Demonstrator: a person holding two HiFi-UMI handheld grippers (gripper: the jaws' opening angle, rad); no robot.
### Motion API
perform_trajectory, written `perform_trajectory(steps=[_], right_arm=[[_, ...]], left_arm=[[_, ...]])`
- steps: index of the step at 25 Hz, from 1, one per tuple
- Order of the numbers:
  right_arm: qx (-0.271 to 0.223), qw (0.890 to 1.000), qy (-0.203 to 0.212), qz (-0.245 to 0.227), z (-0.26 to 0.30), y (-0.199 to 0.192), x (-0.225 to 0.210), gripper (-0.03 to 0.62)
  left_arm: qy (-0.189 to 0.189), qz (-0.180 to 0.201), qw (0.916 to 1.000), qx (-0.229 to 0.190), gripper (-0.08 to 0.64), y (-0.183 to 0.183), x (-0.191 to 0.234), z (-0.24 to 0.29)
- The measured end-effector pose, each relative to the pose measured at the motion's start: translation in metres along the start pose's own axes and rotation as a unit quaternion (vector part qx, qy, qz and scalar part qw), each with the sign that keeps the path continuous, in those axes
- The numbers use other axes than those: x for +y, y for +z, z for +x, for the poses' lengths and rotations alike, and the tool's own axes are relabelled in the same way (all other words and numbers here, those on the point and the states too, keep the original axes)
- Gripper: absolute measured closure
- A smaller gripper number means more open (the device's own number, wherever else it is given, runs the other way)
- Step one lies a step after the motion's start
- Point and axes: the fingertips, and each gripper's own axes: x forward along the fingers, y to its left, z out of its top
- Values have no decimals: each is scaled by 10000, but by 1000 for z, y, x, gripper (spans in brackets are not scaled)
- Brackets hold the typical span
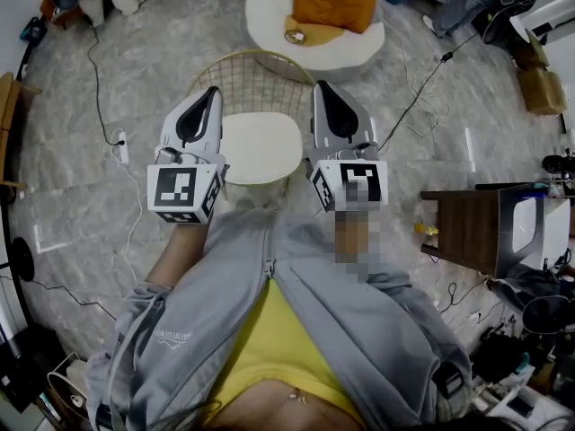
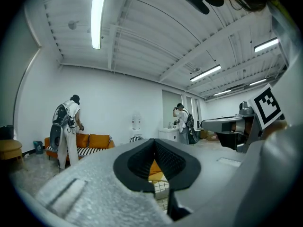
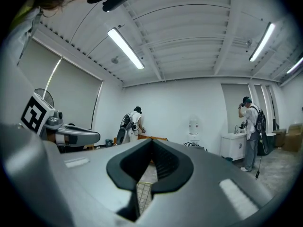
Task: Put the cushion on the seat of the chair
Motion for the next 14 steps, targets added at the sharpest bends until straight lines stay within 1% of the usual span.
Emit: perform_trajectory(steps=[7,14], right_arm=[[-62,10000,15,61,-7,2,-5,594],[-111,9998,79,139,-25,3,-9,592]], left_arm=[[-6,46,10000,-55,554,6,-7,-1],[-6,59,9999,-87,554,9,-27,-8]])
